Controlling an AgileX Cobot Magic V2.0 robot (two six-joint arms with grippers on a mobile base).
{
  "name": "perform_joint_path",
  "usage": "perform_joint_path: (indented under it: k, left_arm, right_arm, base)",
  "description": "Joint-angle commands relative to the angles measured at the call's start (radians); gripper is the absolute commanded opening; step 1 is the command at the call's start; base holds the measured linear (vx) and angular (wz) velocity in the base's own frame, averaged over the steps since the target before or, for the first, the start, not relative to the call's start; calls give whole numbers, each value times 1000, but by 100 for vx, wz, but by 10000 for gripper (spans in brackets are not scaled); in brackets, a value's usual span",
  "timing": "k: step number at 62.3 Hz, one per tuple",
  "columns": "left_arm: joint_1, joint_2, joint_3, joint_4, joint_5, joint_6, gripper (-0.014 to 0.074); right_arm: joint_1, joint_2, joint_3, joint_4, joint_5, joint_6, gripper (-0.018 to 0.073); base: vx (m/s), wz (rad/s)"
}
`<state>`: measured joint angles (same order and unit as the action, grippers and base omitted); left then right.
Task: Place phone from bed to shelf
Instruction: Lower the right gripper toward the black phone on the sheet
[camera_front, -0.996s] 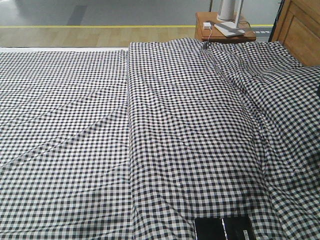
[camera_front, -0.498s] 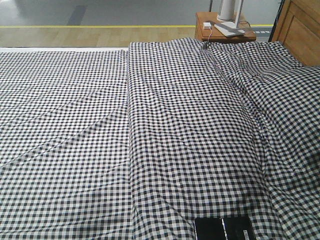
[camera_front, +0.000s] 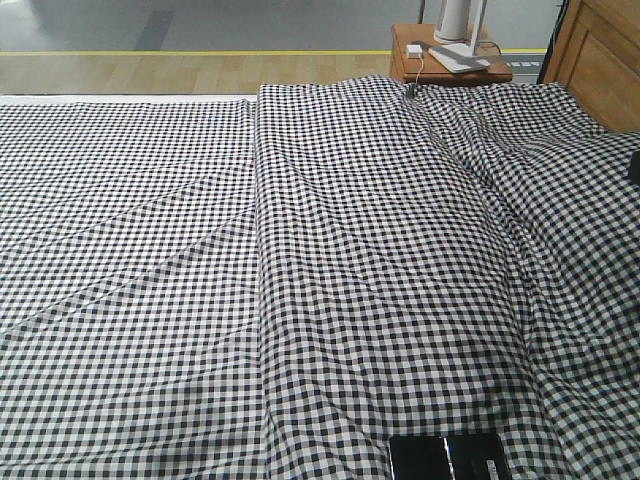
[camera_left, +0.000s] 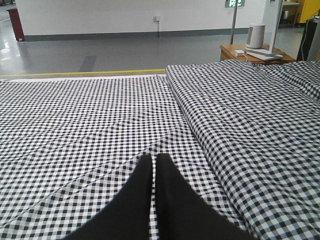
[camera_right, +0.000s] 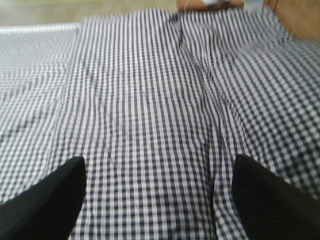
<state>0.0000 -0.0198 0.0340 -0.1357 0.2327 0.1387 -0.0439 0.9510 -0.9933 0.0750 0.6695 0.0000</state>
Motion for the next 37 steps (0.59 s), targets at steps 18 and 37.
perform_joint_path:
  k: [18,37]
  left_arm:
    - [-4,-6,2,-9,-74,-4,1]
    - [-4,-6,2,-9,-74,-4,1]
  right_arm:
    - [-187,188,-152,174,189,-160,561]
    - [-397,388,-152,401,237,-427,561]
  base:
    - [0,0]
    - [0,0]
